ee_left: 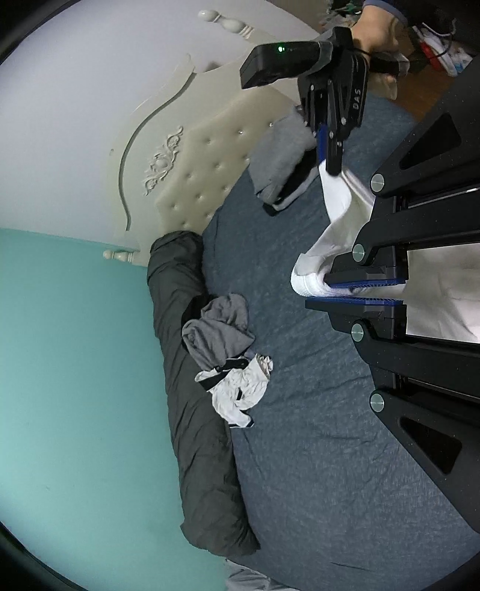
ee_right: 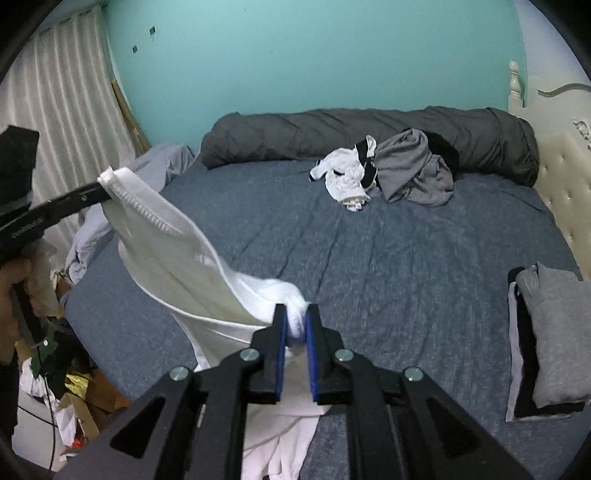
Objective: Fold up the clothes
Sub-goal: 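Hold the shirt up with both grippers and bring the grippers together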
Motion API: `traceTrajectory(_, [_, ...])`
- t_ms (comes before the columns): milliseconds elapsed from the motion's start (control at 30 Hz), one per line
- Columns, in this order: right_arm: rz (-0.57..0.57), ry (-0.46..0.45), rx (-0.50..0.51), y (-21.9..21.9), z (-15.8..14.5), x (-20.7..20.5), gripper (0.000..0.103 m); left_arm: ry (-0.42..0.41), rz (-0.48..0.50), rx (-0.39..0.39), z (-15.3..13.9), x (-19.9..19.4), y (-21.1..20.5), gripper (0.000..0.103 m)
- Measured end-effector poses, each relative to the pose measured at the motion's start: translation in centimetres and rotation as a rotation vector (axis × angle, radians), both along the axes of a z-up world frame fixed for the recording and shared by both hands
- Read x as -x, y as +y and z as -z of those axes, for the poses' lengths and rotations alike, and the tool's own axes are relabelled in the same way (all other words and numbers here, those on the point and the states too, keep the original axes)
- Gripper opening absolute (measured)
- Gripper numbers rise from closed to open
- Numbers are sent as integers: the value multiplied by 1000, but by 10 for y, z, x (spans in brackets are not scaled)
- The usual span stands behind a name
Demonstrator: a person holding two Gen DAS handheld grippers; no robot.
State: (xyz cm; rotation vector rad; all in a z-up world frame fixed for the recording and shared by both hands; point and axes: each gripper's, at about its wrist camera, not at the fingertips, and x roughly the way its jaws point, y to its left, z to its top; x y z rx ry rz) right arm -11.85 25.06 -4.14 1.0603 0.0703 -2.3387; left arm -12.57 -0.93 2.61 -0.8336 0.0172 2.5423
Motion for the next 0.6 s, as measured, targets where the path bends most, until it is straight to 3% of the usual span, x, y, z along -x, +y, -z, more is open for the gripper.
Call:
traceTrajectory(167, [18, 20, -6, -7, 1, -4, 38, -2, 20, 5, 2, -4, 7, 4])
traceTrajectory(300, [-62, 38, 36, -17, -3, -9, 52, -1, 32, 10, 4, -7, 13, 4])
traceTrajectory(600, [-197, 32, 77, -51, 2, -26, 55, -9, 51, 17, 6, -9, 20, 4])
